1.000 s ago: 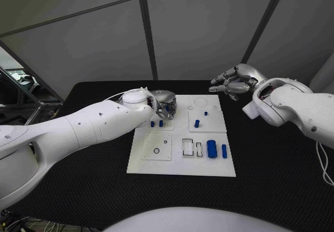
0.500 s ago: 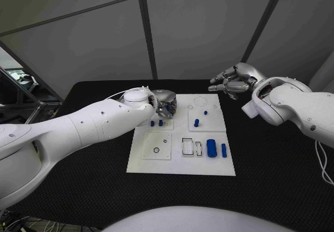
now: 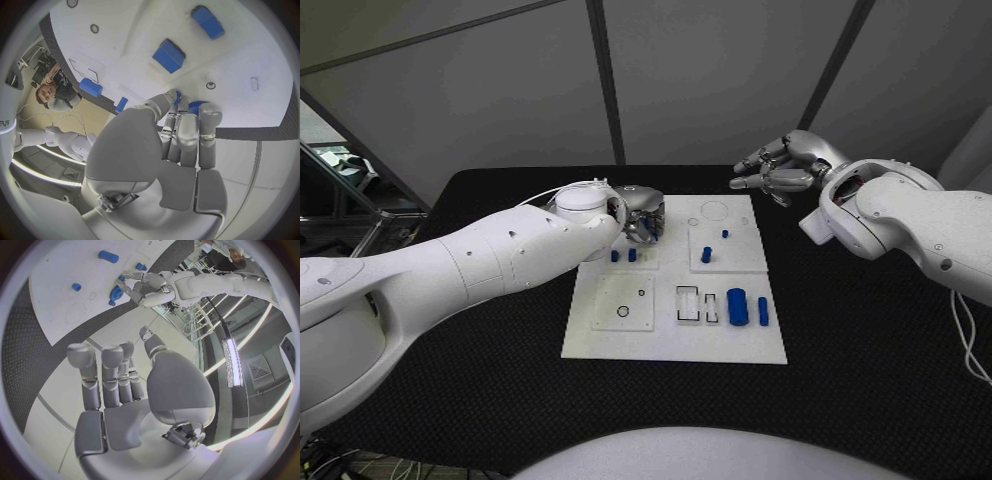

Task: Assemble the parts on the task board

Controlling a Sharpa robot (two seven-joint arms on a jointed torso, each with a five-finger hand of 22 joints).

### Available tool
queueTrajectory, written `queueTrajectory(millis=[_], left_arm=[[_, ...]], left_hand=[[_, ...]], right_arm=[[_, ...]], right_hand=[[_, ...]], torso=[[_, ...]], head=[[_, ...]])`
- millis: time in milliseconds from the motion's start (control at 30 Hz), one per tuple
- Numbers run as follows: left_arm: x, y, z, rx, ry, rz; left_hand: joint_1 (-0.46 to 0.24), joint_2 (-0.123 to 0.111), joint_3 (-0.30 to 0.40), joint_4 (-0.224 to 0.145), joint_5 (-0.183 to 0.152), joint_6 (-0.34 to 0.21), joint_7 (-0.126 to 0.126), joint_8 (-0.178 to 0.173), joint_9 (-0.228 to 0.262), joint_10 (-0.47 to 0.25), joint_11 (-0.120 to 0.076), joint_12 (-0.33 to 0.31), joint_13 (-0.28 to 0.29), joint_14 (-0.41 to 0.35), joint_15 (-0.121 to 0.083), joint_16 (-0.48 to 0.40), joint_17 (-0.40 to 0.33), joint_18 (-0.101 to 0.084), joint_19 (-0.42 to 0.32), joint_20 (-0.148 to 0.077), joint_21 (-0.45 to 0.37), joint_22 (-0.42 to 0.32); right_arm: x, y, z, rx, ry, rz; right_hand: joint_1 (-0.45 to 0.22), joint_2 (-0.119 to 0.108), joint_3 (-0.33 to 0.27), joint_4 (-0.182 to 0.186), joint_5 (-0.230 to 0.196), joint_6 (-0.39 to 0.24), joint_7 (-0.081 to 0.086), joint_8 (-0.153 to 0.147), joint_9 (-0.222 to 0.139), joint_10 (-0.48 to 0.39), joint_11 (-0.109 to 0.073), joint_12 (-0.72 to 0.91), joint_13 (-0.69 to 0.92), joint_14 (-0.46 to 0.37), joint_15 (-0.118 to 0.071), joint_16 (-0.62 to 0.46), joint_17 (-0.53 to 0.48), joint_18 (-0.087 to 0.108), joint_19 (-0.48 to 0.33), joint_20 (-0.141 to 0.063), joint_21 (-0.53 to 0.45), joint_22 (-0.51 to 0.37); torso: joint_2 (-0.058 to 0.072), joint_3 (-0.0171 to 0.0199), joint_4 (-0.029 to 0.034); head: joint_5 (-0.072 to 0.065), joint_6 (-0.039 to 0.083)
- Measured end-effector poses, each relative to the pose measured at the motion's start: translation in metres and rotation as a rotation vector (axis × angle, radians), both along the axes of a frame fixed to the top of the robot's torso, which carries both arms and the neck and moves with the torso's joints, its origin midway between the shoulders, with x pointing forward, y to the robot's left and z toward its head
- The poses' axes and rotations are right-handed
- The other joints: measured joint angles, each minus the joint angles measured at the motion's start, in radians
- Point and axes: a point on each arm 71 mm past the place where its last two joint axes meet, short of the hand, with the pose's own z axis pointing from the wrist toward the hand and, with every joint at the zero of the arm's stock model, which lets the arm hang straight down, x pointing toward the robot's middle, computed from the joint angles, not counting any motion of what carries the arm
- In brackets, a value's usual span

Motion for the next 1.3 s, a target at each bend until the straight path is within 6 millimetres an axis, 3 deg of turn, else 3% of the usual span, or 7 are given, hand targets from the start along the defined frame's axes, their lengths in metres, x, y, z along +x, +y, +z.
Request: queueTrajectory(millis=[233, 733, 1300], left_arm=[[-0.005, 0.003, 0.001, -0.018, -0.012, -0.009], [-0.009, 0.013, 0.024, -0.11, -0.071, -0.01], [-0.009, 0.062, 0.028, -0.116, -0.056, 0.073]], left_hand=[[-0.001, 0.001, 0.004, -0.004, 0.0, 0.012, -0.002, 0.0, -0.006, 0.011, -0.003, 0.004, -0.004, 0.009, -0.002, 0.008, 0.001, 0.0, 0.017, -0.003, 0.029, 0.027], [-0.008, 0.008, 0.004, -0.004, -0.001, 0.019, -0.002, 0.0, -0.009, 0.01, -0.003, 0.004, -0.007, 0.01, -0.003, 0.008, -0.001, 0.0, 0.021, 0.0, 0.039, 0.036], [-0.023, 0.004, 0.004, -0.004, -0.005, 0.023, 0.001, 0.0, -0.013, 0.017, -0.003, 0.004, -0.01, 0.014, 0.0, 0.008, -0.007, 0.0, 0.025, -0.004, 0.039, 0.037]], right_arm=[[0.0, 0.0, 0.0, 0.0, 0.0, -0.001], [0.001, -0.003, -0.001, -0.002, -0.001, -0.008], [0.001, -0.008, 0.0, -0.005, -0.001, -0.015]], right_hand=[[0.0, 0.0, 0.0, 0.0, -0.001, 0.0, 0.0, 0.0, 0.0, 0.0, 0.0, 0.0, 0.0, 0.0, 0.0, 0.0, 0.0, 0.0, 0.0, 0.0, 0.0, 0.0], [0.0, 0.0, 0.0, 0.0, -0.001, 0.0, 0.0, 0.0, 0.0, 0.0, 0.0, 0.0, 0.0, 0.0, 0.0, 0.0, 0.0, 0.0, 0.0, 0.0, 0.0, 0.0], [0.0, 0.0, 0.0, 0.0, -0.001, 0.0, 0.0, 0.0, 0.0, 0.0, 0.0, 0.0, 0.0, 0.0, 0.0, 0.0, 0.0, 0.0, 0.0, 0.0, 0.0, 0.0]], torso=[[-0.001, -0.0004, 0.0019], [-0.001, -0.0002, 0.0027], [0.0, 0.0, 0.0025]], head=[[0.0, 0.004], [0.006, 0.014], [0.012, 0.012]])
